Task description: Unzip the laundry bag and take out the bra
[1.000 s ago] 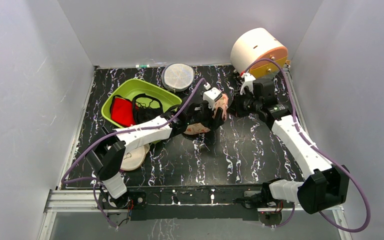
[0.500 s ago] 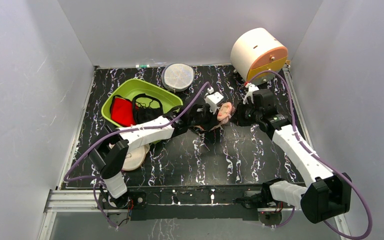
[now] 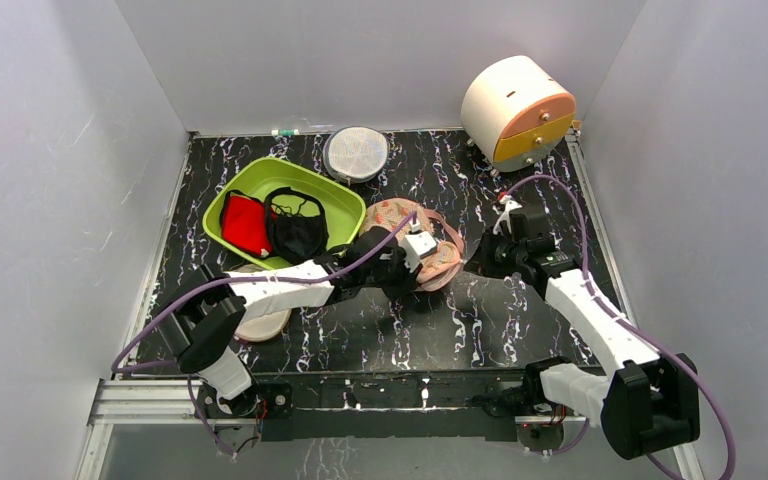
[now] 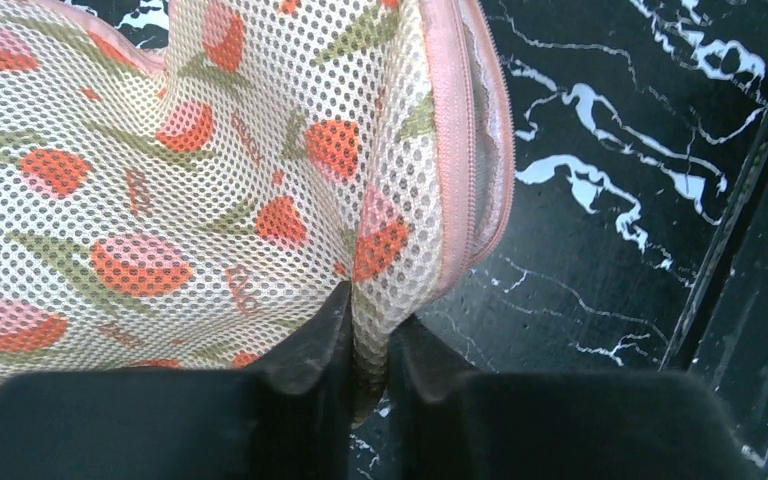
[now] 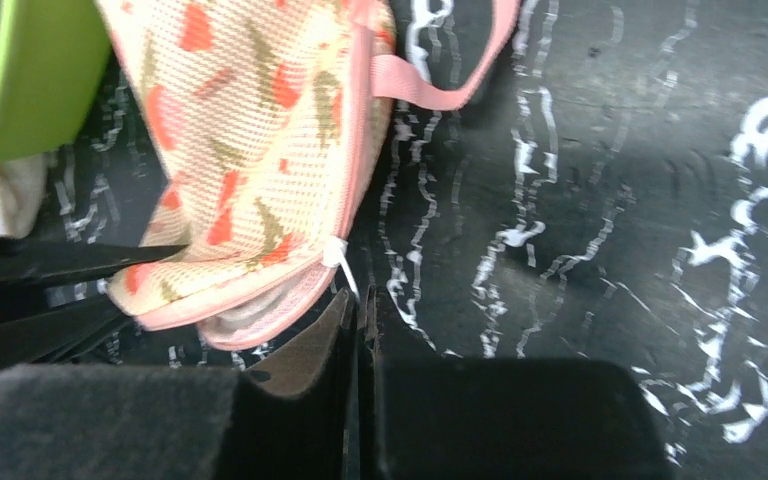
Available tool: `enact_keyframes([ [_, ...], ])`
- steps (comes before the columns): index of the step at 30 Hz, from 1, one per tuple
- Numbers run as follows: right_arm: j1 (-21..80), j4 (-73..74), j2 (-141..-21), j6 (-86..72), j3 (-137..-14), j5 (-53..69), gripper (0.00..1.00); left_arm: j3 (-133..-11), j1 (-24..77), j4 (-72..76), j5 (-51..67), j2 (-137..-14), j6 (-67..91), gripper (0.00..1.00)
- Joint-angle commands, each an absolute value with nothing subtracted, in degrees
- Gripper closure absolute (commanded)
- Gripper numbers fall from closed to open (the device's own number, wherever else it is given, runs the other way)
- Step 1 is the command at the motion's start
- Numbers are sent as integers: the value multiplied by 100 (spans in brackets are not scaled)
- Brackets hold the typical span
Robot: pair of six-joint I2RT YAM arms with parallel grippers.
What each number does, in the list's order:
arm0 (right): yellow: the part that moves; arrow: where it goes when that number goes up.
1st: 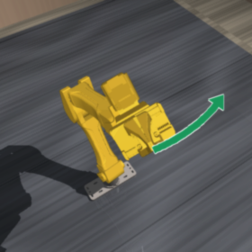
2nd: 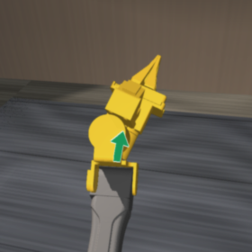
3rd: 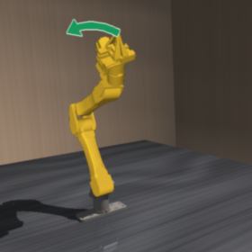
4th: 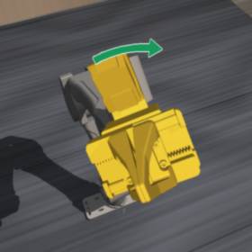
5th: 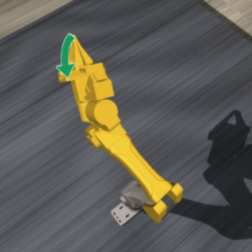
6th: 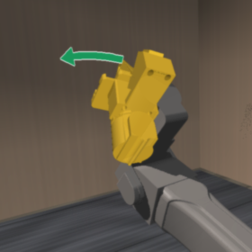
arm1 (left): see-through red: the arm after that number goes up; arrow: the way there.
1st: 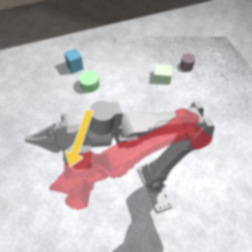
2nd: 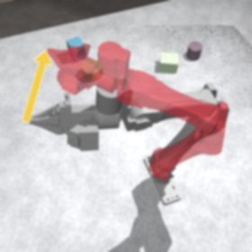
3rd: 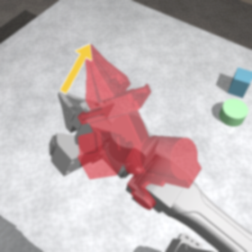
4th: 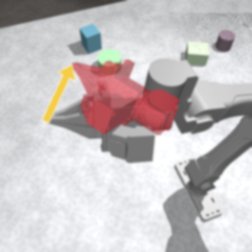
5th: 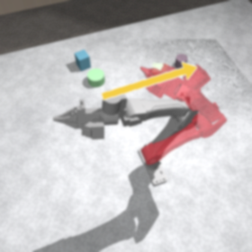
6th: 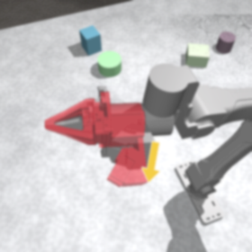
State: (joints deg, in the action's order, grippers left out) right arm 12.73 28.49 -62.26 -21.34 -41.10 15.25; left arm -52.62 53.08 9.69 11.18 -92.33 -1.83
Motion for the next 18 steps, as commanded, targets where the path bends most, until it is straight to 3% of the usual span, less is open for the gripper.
enact_keyframes([
  [1,1160,1954,-5944,-2186,-3912,2496,100,-5094,5265,343,965,-8852,-252,81],
  [5,1160,1671,-5850,-2262,-3587,3097,100,-5148,5285,294,1174,-8692,271,49],
  [8,1160,1576,-5777,-2200,-3529,3296,100,-5077,5480,603,1247,-8447,770,35],
  [12,1160,1552,-5722,-2265,-3462,3435,100,-5365,5954,582,396,-8400,1010,22],
  [18,1160,1684,-5671,-2227,-3462,3491,100,-5960,6214,381,-993,-9072,1170,19],
])
